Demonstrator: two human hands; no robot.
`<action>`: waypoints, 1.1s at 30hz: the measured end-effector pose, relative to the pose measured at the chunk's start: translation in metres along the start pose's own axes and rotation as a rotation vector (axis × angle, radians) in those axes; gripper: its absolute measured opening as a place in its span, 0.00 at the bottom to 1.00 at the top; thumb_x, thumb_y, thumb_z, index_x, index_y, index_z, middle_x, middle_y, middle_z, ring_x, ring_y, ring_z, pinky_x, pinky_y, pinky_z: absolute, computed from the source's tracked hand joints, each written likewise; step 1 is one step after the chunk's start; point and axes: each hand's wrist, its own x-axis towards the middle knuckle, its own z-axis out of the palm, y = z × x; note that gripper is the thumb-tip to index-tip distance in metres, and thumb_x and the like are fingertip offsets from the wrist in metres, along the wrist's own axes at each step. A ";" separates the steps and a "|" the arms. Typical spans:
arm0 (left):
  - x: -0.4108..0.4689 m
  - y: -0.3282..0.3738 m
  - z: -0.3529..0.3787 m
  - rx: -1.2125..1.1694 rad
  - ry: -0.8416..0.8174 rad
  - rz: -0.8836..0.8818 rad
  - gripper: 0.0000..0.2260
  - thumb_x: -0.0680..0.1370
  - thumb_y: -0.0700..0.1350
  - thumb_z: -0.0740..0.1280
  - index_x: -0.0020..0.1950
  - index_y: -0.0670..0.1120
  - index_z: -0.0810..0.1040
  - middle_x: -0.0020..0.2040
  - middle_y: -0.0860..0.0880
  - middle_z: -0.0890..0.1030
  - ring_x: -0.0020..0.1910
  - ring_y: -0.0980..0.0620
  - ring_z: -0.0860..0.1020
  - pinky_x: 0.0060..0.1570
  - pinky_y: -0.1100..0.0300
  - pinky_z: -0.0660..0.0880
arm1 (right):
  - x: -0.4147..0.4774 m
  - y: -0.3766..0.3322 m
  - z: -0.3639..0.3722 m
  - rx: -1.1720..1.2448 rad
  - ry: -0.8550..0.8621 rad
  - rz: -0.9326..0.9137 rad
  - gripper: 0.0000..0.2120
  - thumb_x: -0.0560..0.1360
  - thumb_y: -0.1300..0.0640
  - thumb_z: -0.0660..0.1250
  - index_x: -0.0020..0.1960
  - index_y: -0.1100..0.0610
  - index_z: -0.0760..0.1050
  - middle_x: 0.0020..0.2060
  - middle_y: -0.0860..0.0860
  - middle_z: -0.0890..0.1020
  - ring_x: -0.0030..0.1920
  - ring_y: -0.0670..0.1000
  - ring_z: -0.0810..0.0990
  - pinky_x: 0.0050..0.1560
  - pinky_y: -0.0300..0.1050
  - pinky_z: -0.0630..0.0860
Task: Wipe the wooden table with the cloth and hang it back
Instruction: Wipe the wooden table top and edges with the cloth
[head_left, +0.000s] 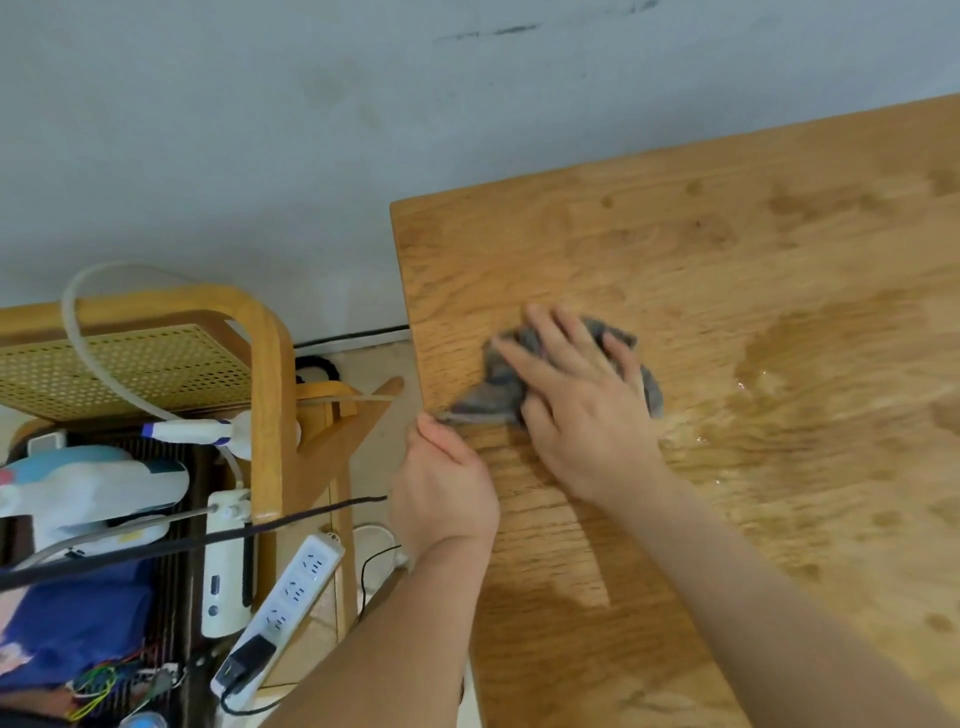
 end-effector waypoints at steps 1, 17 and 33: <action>0.000 0.000 0.000 -0.001 -0.007 -0.003 0.17 0.83 0.48 0.45 0.44 0.45 0.70 0.31 0.54 0.68 0.31 0.50 0.68 0.29 0.60 0.59 | 0.023 0.004 -0.004 -0.050 0.024 -0.001 0.26 0.77 0.48 0.49 0.75 0.41 0.61 0.78 0.47 0.57 0.78 0.50 0.51 0.73 0.59 0.50; 0.002 -0.004 0.003 0.011 -0.032 -0.041 0.20 0.83 0.49 0.43 0.42 0.45 0.70 0.29 0.53 0.69 0.28 0.58 0.66 0.27 0.64 0.57 | 0.144 0.060 -0.037 -0.103 0.184 0.346 0.24 0.80 0.44 0.49 0.76 0.42 0.60 0.79 0.52 0.55 0.78 0.57 0.50 0.74 0.63 0.48; 0.001 0.003 -0.003 0.044 -0.060 -0.054 0.19 0.83 0.49 0.43 0.42 0.46 0.68 0.30 0.53 0.68 0.29 0.52 0.67 0.29 0.59 0.60 | 0.124 0.079 -0.041 -0.121 0.261 0.275 0.28 0.76 0.53 0.51 0.76 0.43 0.58 0.77 0.52 0.60 0.77 0.55 0.55 0.73 0.63 0.54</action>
